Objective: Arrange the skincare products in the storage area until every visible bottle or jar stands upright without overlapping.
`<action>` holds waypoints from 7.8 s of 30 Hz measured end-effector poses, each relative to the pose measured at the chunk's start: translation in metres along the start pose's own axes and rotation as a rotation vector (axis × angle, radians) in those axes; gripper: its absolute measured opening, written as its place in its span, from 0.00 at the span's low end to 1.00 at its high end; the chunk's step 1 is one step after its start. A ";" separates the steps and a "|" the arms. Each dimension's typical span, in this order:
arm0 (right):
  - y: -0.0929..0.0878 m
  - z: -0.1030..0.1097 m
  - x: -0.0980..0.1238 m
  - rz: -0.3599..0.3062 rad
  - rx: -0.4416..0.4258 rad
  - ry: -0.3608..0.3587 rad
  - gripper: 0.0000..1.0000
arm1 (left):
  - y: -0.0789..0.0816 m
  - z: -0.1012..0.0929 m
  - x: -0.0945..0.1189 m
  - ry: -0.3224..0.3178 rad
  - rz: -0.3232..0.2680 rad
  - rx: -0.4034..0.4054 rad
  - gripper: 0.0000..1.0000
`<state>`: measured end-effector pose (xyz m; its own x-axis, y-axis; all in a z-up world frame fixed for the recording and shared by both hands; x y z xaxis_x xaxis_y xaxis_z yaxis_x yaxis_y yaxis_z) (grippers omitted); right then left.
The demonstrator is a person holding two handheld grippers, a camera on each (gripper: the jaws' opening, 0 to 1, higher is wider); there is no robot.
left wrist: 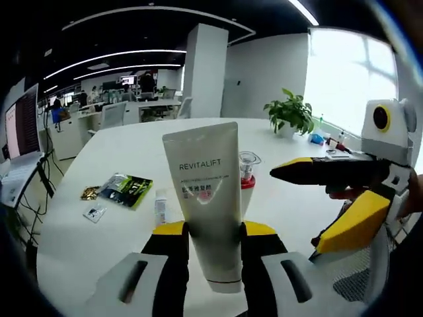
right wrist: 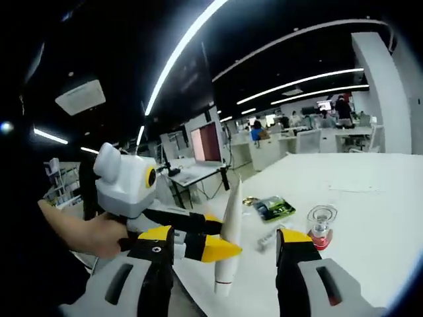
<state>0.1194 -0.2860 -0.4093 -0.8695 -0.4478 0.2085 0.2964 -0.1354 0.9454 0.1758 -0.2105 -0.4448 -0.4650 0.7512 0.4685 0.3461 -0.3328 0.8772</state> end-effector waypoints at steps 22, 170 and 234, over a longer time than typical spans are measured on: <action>-0.001 0.006 -0.027 0.078 -0.143 0.000 0.34 | 0.006 -0.022 0.010 -0.019 -0.013 -0.162 0.25; -0.049 -0.030 -0.021 0.265 0.302 0.302 0.10 | 0.039 -0.042 -0.018 -0.766 0.334 -0.980 0.08; -0.087 -0.059 0.054 0.279 0.109 -0.068 0.78 | 0.081 0.006 -0.099 -0.695 0.339 -0.906 0.09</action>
<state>0.0695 -0.3509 -0.4953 -0.7858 -0.3940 0.4768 0.4869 0.0815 0.8697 0.2551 -0.3083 -0.4214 0.1774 0.6022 0.7784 -0.4656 -0.6455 0.6054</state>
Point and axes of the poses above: the point that each gripper's makers call its tool centre point, and the gripper's own axes: x roughly backward along the fingers, z roughly to its left, y roughly out of its top, the point moved 5 cm from there along x, roughly backward along the fingers, and after that the axes turned 1 degree about z, right-handed, at the moved point
